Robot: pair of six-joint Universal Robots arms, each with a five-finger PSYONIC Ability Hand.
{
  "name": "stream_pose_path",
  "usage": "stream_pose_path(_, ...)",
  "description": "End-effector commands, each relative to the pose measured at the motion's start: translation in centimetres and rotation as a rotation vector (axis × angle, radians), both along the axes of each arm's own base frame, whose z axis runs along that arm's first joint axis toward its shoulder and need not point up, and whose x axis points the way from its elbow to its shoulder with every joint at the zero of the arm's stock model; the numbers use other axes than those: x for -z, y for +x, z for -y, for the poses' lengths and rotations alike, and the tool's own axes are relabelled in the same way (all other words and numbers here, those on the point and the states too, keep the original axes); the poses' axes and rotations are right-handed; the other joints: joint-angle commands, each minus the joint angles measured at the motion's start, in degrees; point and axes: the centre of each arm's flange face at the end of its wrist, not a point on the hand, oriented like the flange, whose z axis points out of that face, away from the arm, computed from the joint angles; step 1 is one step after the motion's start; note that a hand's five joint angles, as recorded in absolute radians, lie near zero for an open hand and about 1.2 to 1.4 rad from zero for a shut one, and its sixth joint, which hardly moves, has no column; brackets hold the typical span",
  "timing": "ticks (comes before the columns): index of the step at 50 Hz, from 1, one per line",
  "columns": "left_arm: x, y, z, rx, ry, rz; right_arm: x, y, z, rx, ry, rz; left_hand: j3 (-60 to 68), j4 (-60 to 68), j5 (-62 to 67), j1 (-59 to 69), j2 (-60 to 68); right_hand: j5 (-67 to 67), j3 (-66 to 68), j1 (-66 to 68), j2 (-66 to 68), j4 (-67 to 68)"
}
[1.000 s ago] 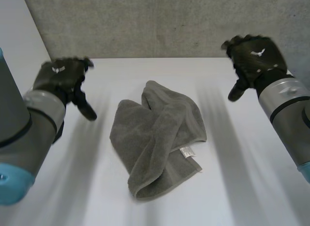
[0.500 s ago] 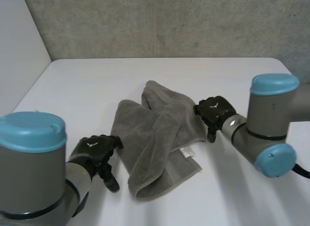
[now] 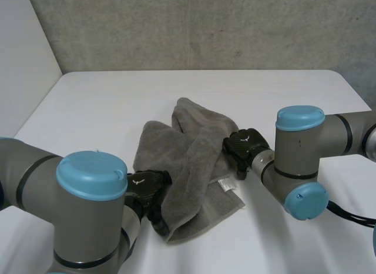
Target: Fold the towel.
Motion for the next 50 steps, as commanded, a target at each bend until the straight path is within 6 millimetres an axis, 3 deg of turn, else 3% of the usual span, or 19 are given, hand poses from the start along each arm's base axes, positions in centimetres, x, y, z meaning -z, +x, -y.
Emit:
stream_pose_path(1,1.1,-0.2,0.8,-0.036,-0.019,0.017,-0.2,0.2,0.6,0.005,-0.031,0.020,-4.0,-5.0,-13.2,-4.7,-5.7,3.3,3.5,3.5,3.7,3.6)
stream_pose_path(14,2.2,-0.9,-0.1,-0.009,-0.010,0.031,0.2,0.5,1.2,0.005,-0.046,0.028,-4.0,-5.0,-13.2,-4.7,-5.7,16.0,16.2,16.1,16.3,16.2)
stream_pose_path(20,1.7,-1.1,-0.3,-0.002,-0.024,0.024,0.1,0.6,1.7,0.013,-0.062,0.044,-3.7,-4.7,-12.8,-4.4,-5.3,46.5,46.7,46.6,46.8,46.8)
stream_pose_path(24,1.8,-1.0,-0.1,-0.018,-0.036,0.040,-0.3,0.5,2.0,0.029,-0.063,0.073,5.7,4.8,-3.4,5.0,4.1,48.2,48.4,48.3,48.6,48.5)
stream_pose_path(26,2.0,-0.9,0.2,-0.050,-0.051,0.058,-2.5,0.4,2.3,0.044,-0.089,0.121,37.2,36.2,28.0,36.5,35.6,48.2,48.4,48.3,48.6,48.5)
stream_pose_path(27,2.0,-0.9,0.2,-0.050,-0.051,0.058,-2.5,0.4,2.3,0.044,-0.089,0.121,37.4,36.4,28.2,36.6,35.7,48.2,48.4,48.3,48.6,48.5)
stream_pose_path(29,2.1,-0.7,0.3,-0.064,-0.058,0.073,-6.6,0.3,2.0,0.045,-0.152,0.192,46.8,45.8,37.6,46.1,45.1,48.2,48.4,48.3,48.6,48.5)
stream_pose_path(30,2.3,-0.9,0.5,-0.073,-0.066,0.075,-6.7,0.3,2.0,0.045,-0.152,0.193,56.9,55.9,47.8,56.2,55.3,48.2,48.4,48.3,48.6,48.5)
stream_pose_path(31,2.3,-1.0,0.8,-0.079,-0.068,0.077,-8.5,0.2,1.7,0.044,-0.182,0.225,57.0,56.0,47.9,56.3,55.4,48.2,48.4,48.3,48.6,48.5)
stream_pose_path(32,2.3,-1.0,0.8,-0.079,-0.068,0.077,-8.5,0.2,1.7,0.044,-0.182,0.225,57.0,56.0,47.9,56.3,55.4,48.2,48.4,48.3,48.6,48.5)
stream_pose_path(34,1.3,-1.1,1.6,-0.096,-0.091,0.052,-12.5,-0.1,1.1,0.044,-0.249,0.292,57.0,56.0,47.9,56.3,55.4,48.2,48.4,48.3,48.6,48.5)
stream_pose_path(35,1.3,-1.1,1.6,-0.096,-0.092,0.052,-12.5,-0.1,1.1,0.044,-0.250,0.292,57.0,56.0,47.9,56.3,55.4,48.2,48.4,48.3,48.6,48.5)
stream_pose_path(37,0.5,-1.2,2.1,-0.106,-0.109,0.034,-16.7,-0.8,0.4,0.047,-0.333,0.349,57.0,56.0,47.9,56.3,55.4,48.2,48.4,48.3,48.6,48.5)
stream_pose_path(38,-1.0,-0.9,2.9,-0.128,-0.141,0.001,-16.7,-0.8,0.4,0.047,-0.334,0.349,57.0,56.0,47.9,56.3,55.4,48.2,48.4,48.3,48.6,48.5)
stream_pose_path(39,-2.9,-0.5,3.9,-0.155,-0.179,-0.038,-18.5,-1.2,-0.1,0.039,-0.372,0.359,57.0,56.0,47.9,56.3,55.4,48.2,48.4,48.3,48.6,48.5)
stream_pose_path(40,-2.9,-0.5,3.9,-0.155,-0.180,-0.039,-18.5,-1.2,-0.1,0.039,-0.373,0.359,57.0,56.0,47.9,56.3,55.4,48.2,48.4,48.3,48.6,48.5)
stream_pose_path(42,-6.7,0.5,5.6,-0.197,-0.276,-0.084,-21.7,-2.6,-0.8,0.033,-0.427,0.353,57.0,56.0,47.9,56.3,55.4,48.2,48.4,48.3,48.6,48.5)
stream_pose_path(45,-10.5,1.2,6.9,-0.206,-0.393,-0.072,-24.4,-3.5,-2.2,-0.014,-0.446,0.310,57.0,56.0,47.9,56.3,55.4,48.2,48.4,48.3,48.6,48.5)
stream_pose_path(50,-14.0,1.4,7.6,-0.150,-0.518,0.046,-25.7,-3.8,-3.9,-0.097,-0.416,0.220,57.0,56.0,47.9,56.3,55.4,48.2,48.4,48.3,48.6,48.5)
